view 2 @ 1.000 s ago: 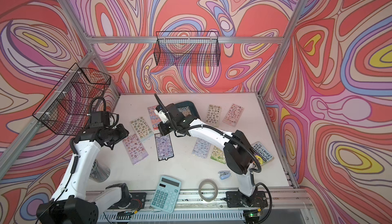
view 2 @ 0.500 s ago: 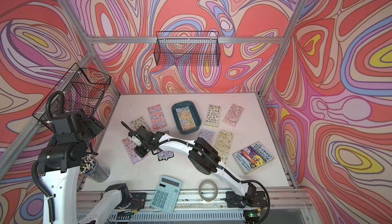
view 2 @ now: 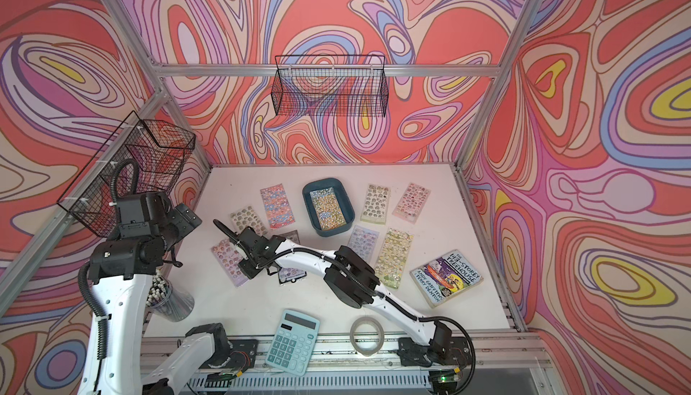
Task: Take the stickers out of the storage box
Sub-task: Adjust the sticker at the center of the board.
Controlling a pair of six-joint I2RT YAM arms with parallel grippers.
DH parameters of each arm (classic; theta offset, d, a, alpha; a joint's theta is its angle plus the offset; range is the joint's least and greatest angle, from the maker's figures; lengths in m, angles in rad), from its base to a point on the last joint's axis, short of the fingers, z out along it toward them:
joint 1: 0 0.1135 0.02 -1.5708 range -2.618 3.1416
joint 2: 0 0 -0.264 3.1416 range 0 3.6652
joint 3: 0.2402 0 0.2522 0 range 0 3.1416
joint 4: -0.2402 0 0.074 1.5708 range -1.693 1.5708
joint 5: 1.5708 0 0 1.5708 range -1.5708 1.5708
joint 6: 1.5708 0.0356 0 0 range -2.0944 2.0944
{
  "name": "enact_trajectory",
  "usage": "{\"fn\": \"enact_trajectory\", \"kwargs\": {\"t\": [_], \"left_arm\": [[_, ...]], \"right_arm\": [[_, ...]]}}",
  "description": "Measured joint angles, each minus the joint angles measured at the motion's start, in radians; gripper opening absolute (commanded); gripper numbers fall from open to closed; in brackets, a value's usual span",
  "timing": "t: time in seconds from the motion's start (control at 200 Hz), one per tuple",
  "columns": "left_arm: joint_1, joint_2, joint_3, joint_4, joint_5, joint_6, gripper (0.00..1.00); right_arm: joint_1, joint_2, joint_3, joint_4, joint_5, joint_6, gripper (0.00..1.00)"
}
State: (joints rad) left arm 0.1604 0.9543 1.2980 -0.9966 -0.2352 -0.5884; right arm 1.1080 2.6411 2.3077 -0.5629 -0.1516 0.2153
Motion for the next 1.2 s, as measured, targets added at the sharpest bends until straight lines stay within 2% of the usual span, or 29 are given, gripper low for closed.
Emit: {"fn": "enact_trajectory", "kwargs": {"t": [0.2,0.401,0.536,0.736,0.931,1.047,1.202], "left_arm": [[0.000,0.008,0.000,0.010,0.016,0.000,0.98],[0.000,0.013,-0.016,0.021,0.034,0.000,0.98],[0.000,0.019,-0.033,0.029,0.051,-0.005,0.98],[0.000,0.024,-0.061,0.044,0.074,-0.008,1.00],[0.000,0.044,-0.061,0.091,0.164,0.009,1.00],[-0.002,0.087,-0.074,0.131,0.257,0.019,1.00],[-0.039,0.163,-0.133,0.167,0.339,0.025,1.00]], "right_arm": [[0.036,0.074,0.105,0.031,-0.032,0.028,0.00],[0.056,0.077,0.098,0.057,-0.079,0.040,0.00],[0.048,0.028,0.020,0.077,-0.088,0.030,0.00],[-0.021,-0.155,-0.130,0.077,-0.115,0.039,0.00],[-0.169,-0.469,-0.259,0.124,-0.129,0.060,0.00],[-0.260,-0.608,-0.288,0.107,-0.058,0.063,0.00],[-0.333,-0.662,-0.358,0.035,0.064,0.055,0.00]]}}
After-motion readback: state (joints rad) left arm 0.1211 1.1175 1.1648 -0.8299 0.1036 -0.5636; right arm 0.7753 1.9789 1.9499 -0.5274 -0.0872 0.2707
